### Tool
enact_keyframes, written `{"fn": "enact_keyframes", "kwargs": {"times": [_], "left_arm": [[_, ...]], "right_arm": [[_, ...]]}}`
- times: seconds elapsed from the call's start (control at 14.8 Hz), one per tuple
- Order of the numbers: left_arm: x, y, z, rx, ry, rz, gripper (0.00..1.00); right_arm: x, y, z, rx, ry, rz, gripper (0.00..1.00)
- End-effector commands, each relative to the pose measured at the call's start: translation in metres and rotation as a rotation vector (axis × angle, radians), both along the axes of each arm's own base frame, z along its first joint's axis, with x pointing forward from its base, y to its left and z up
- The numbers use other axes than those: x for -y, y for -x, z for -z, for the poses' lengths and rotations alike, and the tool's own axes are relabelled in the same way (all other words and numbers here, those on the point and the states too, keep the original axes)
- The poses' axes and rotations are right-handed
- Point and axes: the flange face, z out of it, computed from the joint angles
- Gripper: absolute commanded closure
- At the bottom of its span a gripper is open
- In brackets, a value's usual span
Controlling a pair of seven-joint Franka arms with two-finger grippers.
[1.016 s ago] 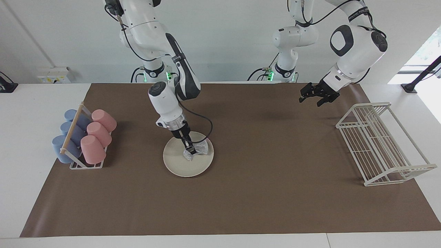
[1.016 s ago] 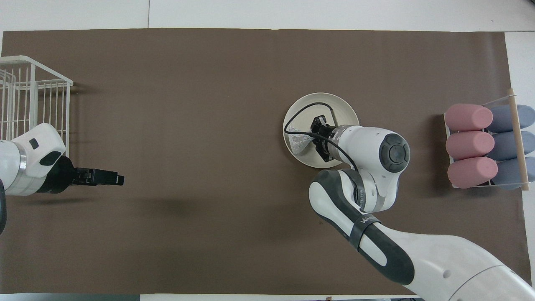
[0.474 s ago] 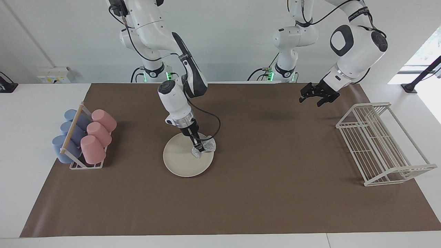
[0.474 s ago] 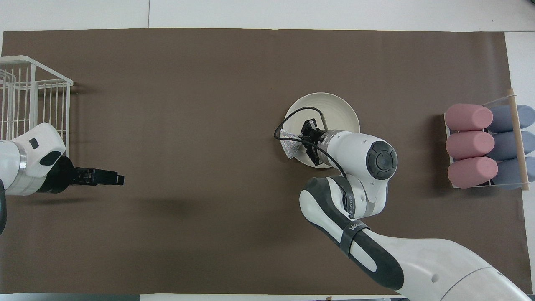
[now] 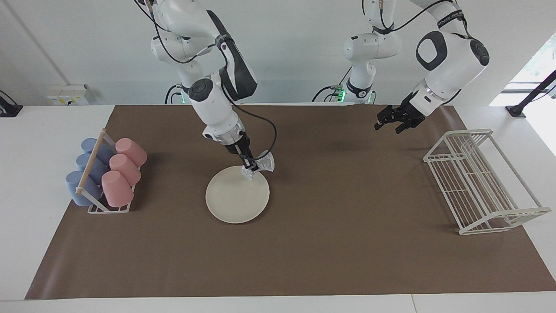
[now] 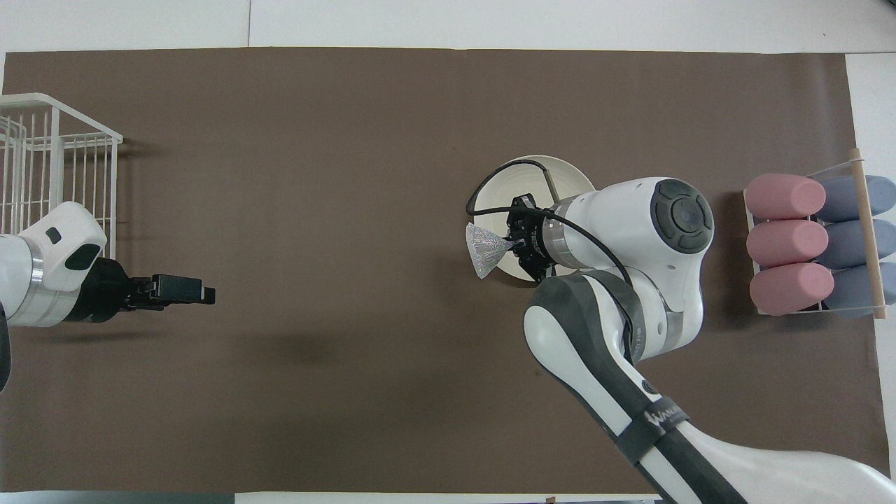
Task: Wipe plate with sponge
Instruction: 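Lift the scrubber off the plate while the left gripper reaches toward it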
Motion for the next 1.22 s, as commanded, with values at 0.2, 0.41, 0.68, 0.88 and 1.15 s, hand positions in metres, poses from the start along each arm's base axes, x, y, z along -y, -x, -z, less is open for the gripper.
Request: {"fn": "enact_keyframes", "kwargs": {"times": [0.2, 0.41, 0.68, 0.88, 1.15], "left_arm": [[0.043, 0.004, -0.023, -0.096, 0.39, -0.138, 0.0], [0.074, 0.006, -0.034, -0.145, 0.544, -0.188, 0.0], [0.105, 0.015, -0.04, -0.188, 0.721, -0.226, 0.0], [0.144, 0.027, -0.036, -0.226, 0.795, -0.223, 0.0], [0.171, 0.033, -0.029, -0.215, 0.88, -0.193, 0.0]], "right_arm": [[0.005, 0.02, -0.131, -0.024, 0.084, 0.065, 1.0], [-0.019, 0.049, -0.174, -0.026, 0.12, 0.164, 1.0], [-0.069, 0.086, -0.182, -0.012, 0.238, 0.234, 1.0], [-0.07, 0.089, -0.182, -0.031, 0.252, 0.233, 1.0], [-0.07, 0.088, -0.183, -0.028, 0.254, 0.23, 1.0]]}}
